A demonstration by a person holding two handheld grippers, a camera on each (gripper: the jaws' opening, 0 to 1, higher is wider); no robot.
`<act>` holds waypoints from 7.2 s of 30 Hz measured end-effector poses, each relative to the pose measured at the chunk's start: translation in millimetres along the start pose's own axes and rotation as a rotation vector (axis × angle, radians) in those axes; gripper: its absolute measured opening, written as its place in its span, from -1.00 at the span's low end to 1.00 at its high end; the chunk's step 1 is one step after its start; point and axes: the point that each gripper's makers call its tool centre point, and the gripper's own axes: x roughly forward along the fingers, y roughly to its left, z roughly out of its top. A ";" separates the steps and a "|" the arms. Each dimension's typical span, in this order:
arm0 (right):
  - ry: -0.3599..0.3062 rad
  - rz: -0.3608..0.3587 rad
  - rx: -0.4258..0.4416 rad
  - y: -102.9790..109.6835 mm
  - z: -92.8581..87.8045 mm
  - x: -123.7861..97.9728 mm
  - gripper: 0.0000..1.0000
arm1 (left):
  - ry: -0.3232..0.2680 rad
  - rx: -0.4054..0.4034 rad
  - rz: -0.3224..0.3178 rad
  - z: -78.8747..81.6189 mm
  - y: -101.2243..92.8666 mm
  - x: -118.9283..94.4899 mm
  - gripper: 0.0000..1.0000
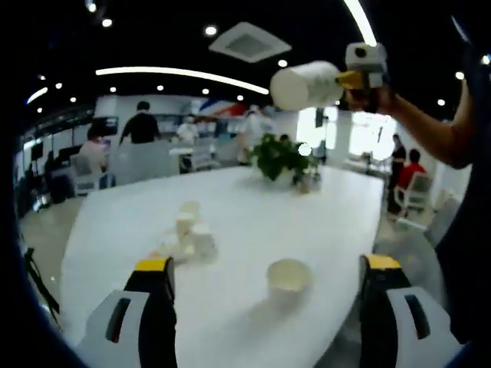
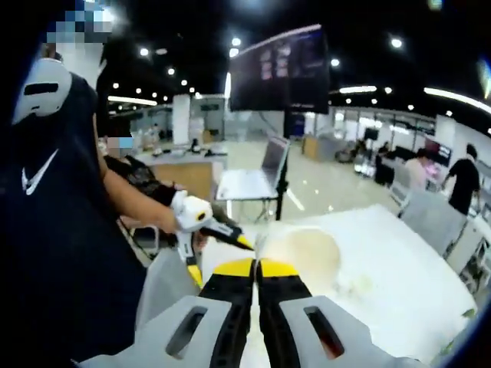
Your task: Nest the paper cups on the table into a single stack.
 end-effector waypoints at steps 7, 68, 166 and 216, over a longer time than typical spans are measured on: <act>0.233 0.019 -0.052 -5.4 -6.6 5.1 -1.00 | 0.017 0.011 0.075 -33.8 -7.3 -8.8 0.93; 0.850 0.166 -0.063 22.7 -144.9 112.5 -1.00 | 0.138 0.039 0.065 -68.1 -16.8 5.7 0.90; -0.150 -0.610 0.301 -14.4 -263.0 36.0 1.00 | 0.072 -0.033 0.131 -60.2 1.4 -2.2 0.96; -0.207 -0.626 0.393 -10.4 -265.3 42.7 0.97 | 0.423 0.316 -0.131 -56.6 72.7 60.3 0.96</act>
